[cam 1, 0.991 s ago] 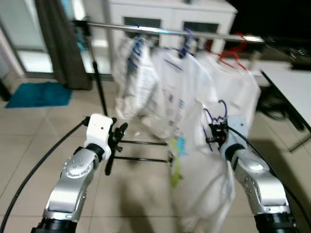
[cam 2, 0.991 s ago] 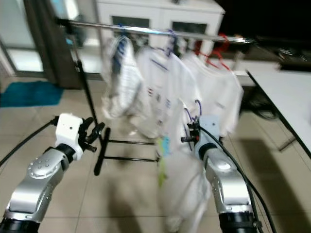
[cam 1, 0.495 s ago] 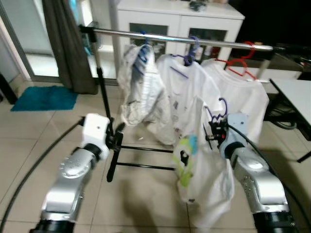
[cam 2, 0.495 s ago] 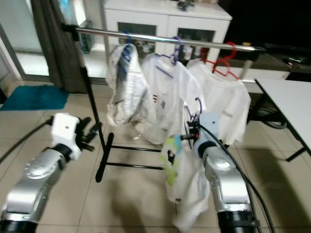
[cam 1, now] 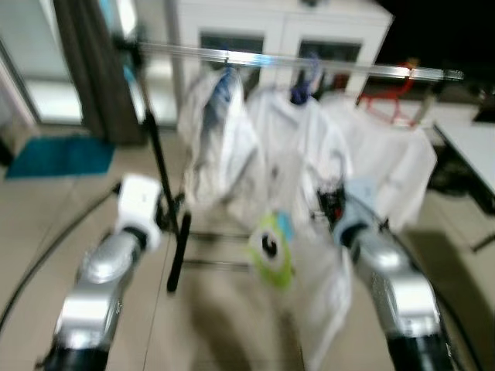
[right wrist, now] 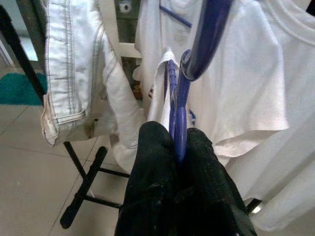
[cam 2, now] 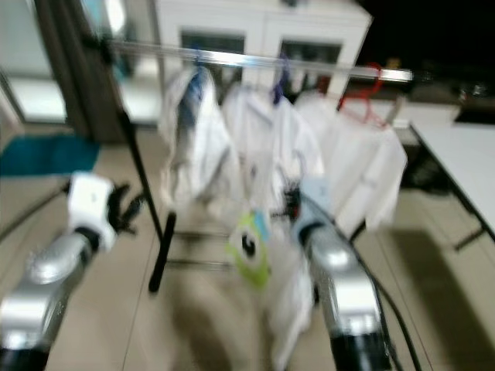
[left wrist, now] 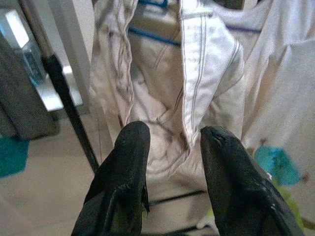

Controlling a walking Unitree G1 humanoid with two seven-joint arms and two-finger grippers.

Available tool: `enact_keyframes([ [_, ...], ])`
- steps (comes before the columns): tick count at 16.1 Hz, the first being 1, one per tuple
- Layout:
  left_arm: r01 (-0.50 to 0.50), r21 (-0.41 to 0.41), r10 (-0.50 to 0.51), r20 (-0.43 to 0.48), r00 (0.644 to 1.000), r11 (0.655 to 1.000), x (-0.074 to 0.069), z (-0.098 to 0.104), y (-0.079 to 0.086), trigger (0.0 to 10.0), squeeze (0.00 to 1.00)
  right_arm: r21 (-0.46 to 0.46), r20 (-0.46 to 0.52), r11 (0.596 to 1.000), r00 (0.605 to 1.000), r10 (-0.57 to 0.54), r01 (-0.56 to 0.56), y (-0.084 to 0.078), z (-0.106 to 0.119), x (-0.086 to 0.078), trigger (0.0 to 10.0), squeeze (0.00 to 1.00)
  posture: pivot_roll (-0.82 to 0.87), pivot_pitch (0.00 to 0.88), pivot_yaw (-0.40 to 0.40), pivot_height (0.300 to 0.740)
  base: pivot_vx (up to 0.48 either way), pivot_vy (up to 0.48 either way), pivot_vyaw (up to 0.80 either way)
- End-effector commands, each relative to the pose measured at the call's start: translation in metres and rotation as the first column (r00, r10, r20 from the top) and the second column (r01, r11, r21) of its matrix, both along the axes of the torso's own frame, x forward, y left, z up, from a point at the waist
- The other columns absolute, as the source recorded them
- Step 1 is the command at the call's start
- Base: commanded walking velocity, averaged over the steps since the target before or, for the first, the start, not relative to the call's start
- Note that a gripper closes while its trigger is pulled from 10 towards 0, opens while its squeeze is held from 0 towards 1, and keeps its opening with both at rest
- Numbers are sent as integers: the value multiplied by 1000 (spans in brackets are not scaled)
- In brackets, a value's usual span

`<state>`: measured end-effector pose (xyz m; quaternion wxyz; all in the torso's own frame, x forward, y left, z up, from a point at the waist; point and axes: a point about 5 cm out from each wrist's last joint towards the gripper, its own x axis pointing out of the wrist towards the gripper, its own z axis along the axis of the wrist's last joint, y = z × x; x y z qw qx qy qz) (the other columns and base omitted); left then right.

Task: Hang hanger

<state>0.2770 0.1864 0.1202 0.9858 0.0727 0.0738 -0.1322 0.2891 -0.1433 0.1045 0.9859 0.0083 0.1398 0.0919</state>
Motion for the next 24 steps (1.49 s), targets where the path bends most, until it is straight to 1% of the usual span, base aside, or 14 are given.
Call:
enact_keyframes([
  [1, 37, -8, -37, 1, 999, 999, 1, 0, -11, 10000, 0, -15, 34, 999, 999, -37, 37, -13, 6, 1, 10000, 0, -47, 0, -46, 740, 307, 0, 0],
  [7, 45, 2, -45, -4, 999, 999, 1, 0, -10, 10000, 0, -14, 34, 999, 999, -32, 33, -12, 6, 1, 10000, 0, -38, 0, -44, 740, 309, 0, 0],
  [9, 52, 10, -51, -8, 999, 999, -1, 0, -11, 10000, 0, -6, 32, 1000, 999, -21, 21, -9, 5, 1, 10000, 0, -32, 0, -46, 740, 307, 0, 0],
  [10, 53, 13, -53, -9, 999, 999, -1, 0, -10, 10000, 0, -5, 31, 1000, 1000, 3, -3, -6, 5, 1, 10000, 0, -30, 0, -49, 740, 307, 0, 0],
  [11, 54, 15, -54, -10, 998, 998, -1, 0, -10, 10000, 0, -5, 25, 998, 998, 56, -56, -1, 4, -1, 10000, 0, -29, 0, -49, 740, 307, 0, 0],
  [12, 56, 16, -56, -10, 998, 998, -1, 0, -9, 10000, 0, -2, 10, 988, 988, 154, -154, 5, 3, -6, 10000, 0, -29, 0, -50, 740, 307, 0, 0],
  [13, 60, 18, -60, -12, 998, 998, -2, 0, -10, 10000, 0, -7, 6, 974, 974, 226, -226, 9, 2, -10, 10000, 0, -28, 0, -50, 740, 311, 0, 0],
  [15, 70, 24, -70, -15, 997, 997, -3, -1, -11, 10000, 0, 5, 11, 941, 940, 340, -340, 10, 4, -19, 10000, 0, -30, 0, -51, 740, 307, 0, 0],
  [16, 73, 25, -73, -16, 997, 997, -3, -2, -11, 10000, 0, 4, 16, 931, 931, 365, -365, 10, 5, -21, 10000, 0, -30, 0, -51, 740, 311, 0, 0],
  [18, 79, 26, -78, -19, 997, 997, -4, -2, -12, 10000, 0, -12, 15, 932, 932, 363, -363, 6, 6, -21, 10000, 0, -32, 0, -50, 740, 307, 0, 0],
  [20, 84, 28, -84, -22, 996, 996, -4, -3, -12, 10000, 0, -52, 1, 948, 950, 313, -313, -2, 4, -18, 10000, 0, -34, 0, -49, 740, 309, 0, 0],
  [21, 88, 30, -87, -23, 996, 996, -3, -3, -13, 10000, 0, -50, 11, 963, 964, 266, -265, -4, 6, -14, 10000, 0, -34, 0, -49, 740, 307, 0, 0],
  [23, 91, 33, -90, -23, 996, 995, -3, -4, -14, 10000, 0, -65, 27, 967, 969, 247, -245, -4, 9, -11, 10000, 0, -33, 0, -51, 740, 307, 0, 0],
  [24, 91, 35, -91, -21, 996, 995, -3, -3, -13, 10000, 0, -90, 56, 968, 969, 242, -236, 2, 13, -8, 10000, 0, -32, 0, -51, 740, 307, 0, 0],
])
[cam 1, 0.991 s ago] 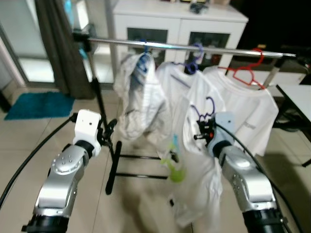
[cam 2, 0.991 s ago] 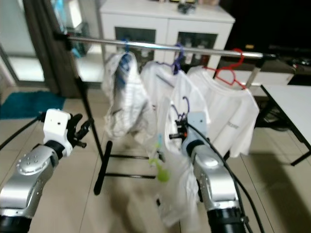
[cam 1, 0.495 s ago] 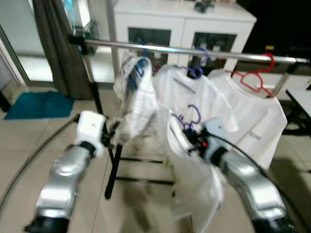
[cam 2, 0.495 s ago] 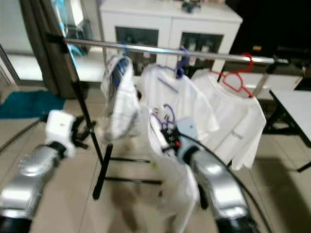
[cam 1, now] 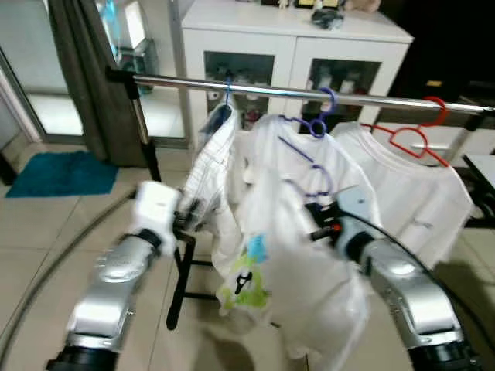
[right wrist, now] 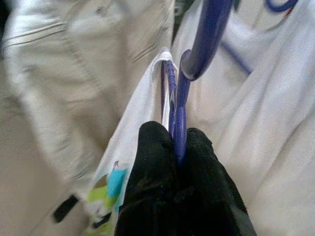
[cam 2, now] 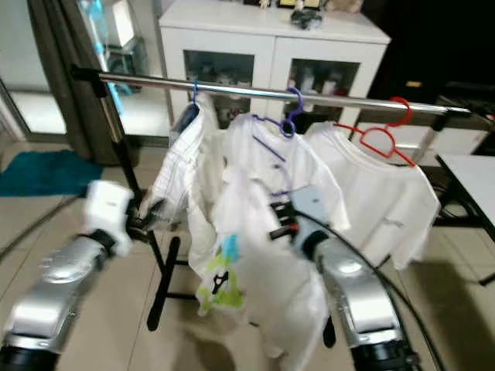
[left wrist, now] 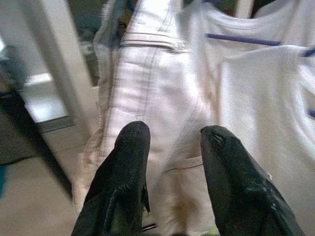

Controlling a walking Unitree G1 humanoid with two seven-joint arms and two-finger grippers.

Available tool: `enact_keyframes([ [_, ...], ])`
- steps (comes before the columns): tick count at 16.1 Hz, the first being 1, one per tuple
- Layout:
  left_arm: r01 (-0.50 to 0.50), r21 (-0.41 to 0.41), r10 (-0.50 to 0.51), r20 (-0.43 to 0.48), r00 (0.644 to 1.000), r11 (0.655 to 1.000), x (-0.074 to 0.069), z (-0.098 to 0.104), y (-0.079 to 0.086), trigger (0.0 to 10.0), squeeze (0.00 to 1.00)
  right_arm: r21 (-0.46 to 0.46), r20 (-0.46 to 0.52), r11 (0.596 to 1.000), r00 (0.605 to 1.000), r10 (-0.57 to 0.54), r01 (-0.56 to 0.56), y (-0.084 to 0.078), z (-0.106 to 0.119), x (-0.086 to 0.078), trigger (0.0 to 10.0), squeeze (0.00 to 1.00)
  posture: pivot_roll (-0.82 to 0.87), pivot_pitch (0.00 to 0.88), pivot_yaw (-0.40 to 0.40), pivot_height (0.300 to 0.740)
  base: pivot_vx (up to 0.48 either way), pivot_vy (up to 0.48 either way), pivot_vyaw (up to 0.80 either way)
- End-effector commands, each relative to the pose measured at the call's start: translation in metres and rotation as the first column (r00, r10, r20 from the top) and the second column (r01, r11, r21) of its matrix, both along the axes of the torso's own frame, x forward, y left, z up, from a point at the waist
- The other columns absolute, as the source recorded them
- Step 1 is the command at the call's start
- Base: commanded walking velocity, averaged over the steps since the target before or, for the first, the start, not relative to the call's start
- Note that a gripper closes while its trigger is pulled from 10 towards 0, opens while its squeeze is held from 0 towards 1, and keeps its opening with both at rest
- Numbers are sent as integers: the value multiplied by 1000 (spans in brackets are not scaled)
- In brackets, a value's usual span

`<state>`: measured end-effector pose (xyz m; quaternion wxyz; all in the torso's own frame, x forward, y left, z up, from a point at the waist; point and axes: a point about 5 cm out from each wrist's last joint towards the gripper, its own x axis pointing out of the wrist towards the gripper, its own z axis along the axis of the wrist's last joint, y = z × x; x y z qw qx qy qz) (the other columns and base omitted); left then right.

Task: Hang hanger

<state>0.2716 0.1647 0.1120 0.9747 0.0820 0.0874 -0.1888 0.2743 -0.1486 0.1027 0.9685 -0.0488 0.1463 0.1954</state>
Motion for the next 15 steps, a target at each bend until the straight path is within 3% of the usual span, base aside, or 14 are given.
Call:
enact_keyframes([
  [1, -24, 21, 23, 19, 1000, 999, 2, 6, 9, 10000, 0, 14, 91, 1000, 996, 0, -1, 10, 17, 9, 10000, 0, -29, 0, -56, 740, 307, 0, 0],
  [5, -23, 23, 22, 27, 999, 999, 3, 7, 8, 10000, 0, 62, 148, 998, 989, -7, -3, 23, 27, 13, 10000, 0, -29, 0, -58, 740, 311, 0, 0],
  [7, -18, 26, 17, 31, 999, 999, 4, 8, 7, 10000, 0, 136, 209, 991, 978, -25, -4, 29, 45, 16, 10000, 0, -29, 0, -58, 740, 304, 0, 0],
  [9, -12, 22, 11, 45, 999, 1000, 4, 10, 7, 10000, 0, 129, 238, 991, 971, -18, -14, 33, 53, 19, 10000, 0, -27, 0, -59, 740, 148, 0, 0],
  [14, 97, 77, -102, 72, 992, 992, 2, 24, 10, 10000, 0, 103, 253, 992, 962, -101, 77, 40, 74, 47, 10000, 0, -24, 0, -60, 740, 0, 0, 0],
  [15, 163, 64, -168, 85, 982, 985, 0, 32, 10, 10000, 0, 112, 251, 989, 960, -121, 95, 42, 79, 57, 10000, 0, -23, 0, -59, 740, 0, 0, 0],
])
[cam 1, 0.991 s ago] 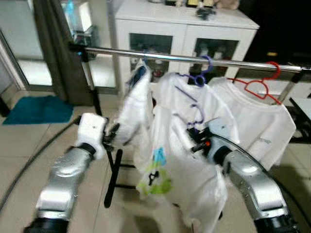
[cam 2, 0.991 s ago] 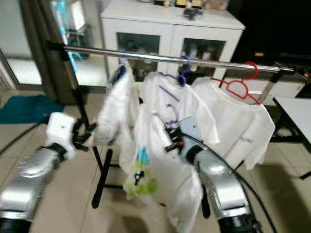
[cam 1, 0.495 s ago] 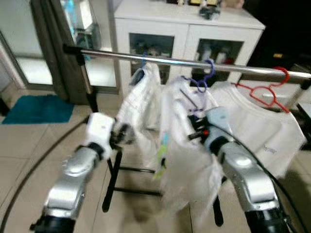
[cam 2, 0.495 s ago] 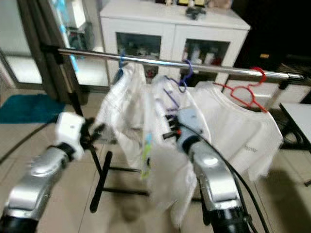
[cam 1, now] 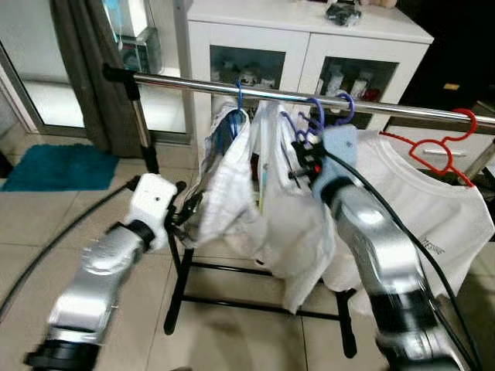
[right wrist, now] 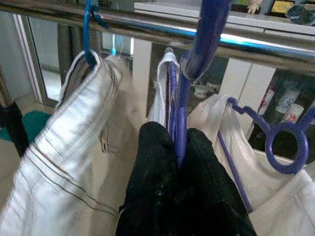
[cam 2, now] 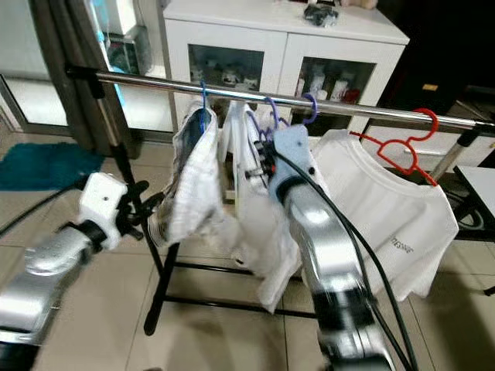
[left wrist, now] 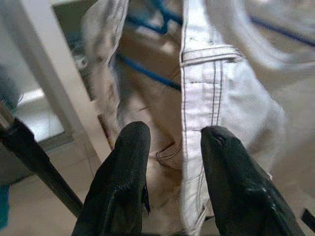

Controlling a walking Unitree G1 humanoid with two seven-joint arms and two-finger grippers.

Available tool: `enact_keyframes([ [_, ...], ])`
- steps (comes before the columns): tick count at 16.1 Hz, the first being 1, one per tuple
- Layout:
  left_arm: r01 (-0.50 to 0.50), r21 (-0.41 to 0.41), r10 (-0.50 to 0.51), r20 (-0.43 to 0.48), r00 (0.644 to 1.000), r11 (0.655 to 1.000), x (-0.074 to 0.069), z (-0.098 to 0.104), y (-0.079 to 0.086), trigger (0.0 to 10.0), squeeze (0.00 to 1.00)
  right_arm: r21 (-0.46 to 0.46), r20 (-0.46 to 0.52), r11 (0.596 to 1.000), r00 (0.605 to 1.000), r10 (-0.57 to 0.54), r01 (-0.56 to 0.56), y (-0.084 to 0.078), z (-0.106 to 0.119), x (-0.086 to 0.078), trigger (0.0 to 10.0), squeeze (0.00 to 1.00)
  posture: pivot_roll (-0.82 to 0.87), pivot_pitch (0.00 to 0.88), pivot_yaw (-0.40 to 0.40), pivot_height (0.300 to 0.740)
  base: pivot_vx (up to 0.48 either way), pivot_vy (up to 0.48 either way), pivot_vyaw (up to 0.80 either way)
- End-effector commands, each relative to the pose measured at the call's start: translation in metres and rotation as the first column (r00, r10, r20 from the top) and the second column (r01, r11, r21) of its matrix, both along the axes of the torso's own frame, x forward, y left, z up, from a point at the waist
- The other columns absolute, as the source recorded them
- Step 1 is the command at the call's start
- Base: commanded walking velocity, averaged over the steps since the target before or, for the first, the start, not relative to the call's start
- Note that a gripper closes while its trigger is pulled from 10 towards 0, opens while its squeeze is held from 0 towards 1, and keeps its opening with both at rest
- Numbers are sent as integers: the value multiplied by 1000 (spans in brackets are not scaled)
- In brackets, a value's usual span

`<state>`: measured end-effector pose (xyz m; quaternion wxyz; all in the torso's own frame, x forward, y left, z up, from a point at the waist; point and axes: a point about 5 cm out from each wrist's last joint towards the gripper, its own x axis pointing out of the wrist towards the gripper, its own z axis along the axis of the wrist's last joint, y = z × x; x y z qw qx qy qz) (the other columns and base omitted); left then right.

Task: Hang hanger

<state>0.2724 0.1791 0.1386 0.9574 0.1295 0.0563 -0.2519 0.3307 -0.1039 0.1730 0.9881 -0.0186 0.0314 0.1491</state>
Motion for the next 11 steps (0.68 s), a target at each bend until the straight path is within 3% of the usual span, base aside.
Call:
enact_keyframes([
  [1, 119, -36, -118, 32, 993, 992, -3, 17, -10, 10000, 0, -4, 21, 1000, 1000, -11, 11, 1, 12, 12, 10000, 0, -22, 0, -55, 740, 0, 0, 0],
  [4, 251, -19, -250, 34, 968, 968, -5, 31, -19, 10000, 0, -11, -18, 1000, 1000, 6, -6, 13, 19, 34, 10000, 0, -23, 0, -47, 740, 0, 0, 0],
  [8, 305, -1, -304, 33, 952, 952, -5, 39, -26, 10000, 0, -20, -89, 1000, 996, 3, -5, 29, 23, 62, 10000, 0, -10, 14, -42, 740, 0, 0, 0],
  [11, 342, 0, -342, 19, 940, 940, -9, 44, -28, 10000, 0, -26, -130, 1000, 991, -18, 14, 33, 25, 75, 10000, 0, 5, 48, -41, 740, 0, 0, 0],
])
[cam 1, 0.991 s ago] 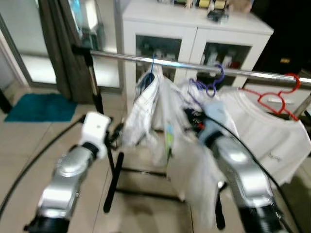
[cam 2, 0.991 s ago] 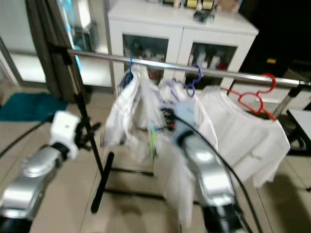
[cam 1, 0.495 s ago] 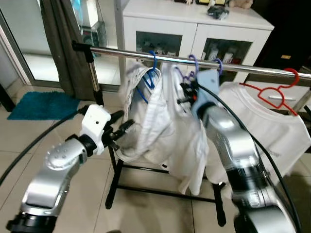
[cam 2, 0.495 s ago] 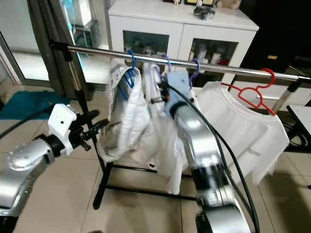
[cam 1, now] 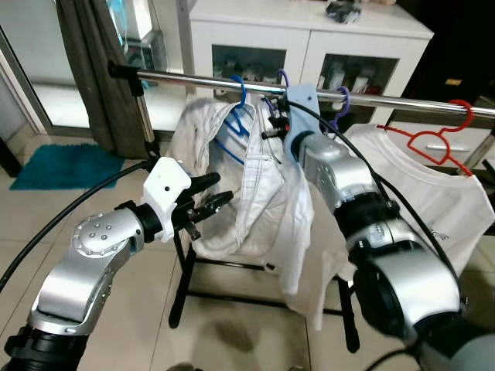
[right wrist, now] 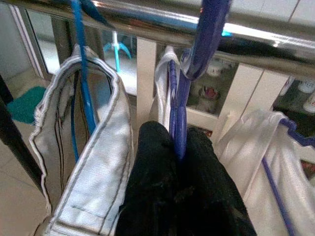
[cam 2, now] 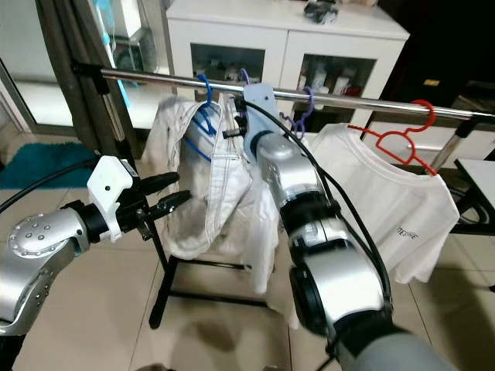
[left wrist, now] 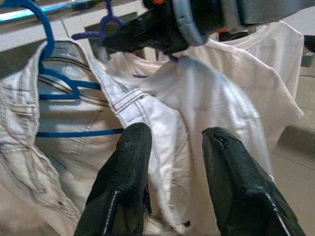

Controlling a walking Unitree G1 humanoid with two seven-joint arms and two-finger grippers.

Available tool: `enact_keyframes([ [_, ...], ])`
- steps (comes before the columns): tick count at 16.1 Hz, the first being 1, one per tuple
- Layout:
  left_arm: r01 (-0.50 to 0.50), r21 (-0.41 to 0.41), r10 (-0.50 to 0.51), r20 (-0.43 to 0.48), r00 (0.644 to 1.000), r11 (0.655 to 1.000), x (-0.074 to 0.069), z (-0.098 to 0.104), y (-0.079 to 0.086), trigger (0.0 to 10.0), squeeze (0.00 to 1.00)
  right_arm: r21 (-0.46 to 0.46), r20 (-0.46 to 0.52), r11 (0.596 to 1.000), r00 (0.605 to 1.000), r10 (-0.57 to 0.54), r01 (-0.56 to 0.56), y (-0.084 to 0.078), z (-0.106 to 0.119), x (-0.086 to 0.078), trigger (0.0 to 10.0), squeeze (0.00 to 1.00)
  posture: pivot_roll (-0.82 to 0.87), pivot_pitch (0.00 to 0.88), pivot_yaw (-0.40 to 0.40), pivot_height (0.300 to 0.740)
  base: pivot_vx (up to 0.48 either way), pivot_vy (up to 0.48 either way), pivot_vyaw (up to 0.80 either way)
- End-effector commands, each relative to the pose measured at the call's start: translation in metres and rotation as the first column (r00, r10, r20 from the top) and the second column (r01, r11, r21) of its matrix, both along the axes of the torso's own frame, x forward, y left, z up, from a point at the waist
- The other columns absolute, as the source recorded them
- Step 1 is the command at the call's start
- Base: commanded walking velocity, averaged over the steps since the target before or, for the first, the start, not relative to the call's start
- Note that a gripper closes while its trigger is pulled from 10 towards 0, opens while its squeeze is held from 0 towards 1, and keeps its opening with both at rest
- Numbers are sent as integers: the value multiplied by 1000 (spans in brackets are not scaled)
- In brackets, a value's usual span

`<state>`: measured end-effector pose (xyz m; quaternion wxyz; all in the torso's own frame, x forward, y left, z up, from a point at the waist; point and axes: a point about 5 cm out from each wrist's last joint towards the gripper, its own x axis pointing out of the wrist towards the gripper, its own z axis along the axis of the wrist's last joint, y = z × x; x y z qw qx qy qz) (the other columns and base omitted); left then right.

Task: Hang hanger

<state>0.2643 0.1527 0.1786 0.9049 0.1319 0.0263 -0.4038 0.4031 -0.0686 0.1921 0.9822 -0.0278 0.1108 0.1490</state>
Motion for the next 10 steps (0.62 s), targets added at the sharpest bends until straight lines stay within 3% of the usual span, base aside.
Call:
enact_keyframes([
  [1, 37, 12, -37, -5, 999, 999, -5, 5, -2, 10000, 0, -7, 12, 999, 999, -32, 32, -4, 5, 5, 10000, 0, 12, 72, -37, 740, 0, 0, 0],
  [10, 55, 24, -53, -61, 997, 998, -16, 4, -3, 10000, 0, -25, -76, 998, 996, -56, 54, -4, -4, 8, 10000, 0, 30, 118, -41, 740, 0, 0, 0],
])
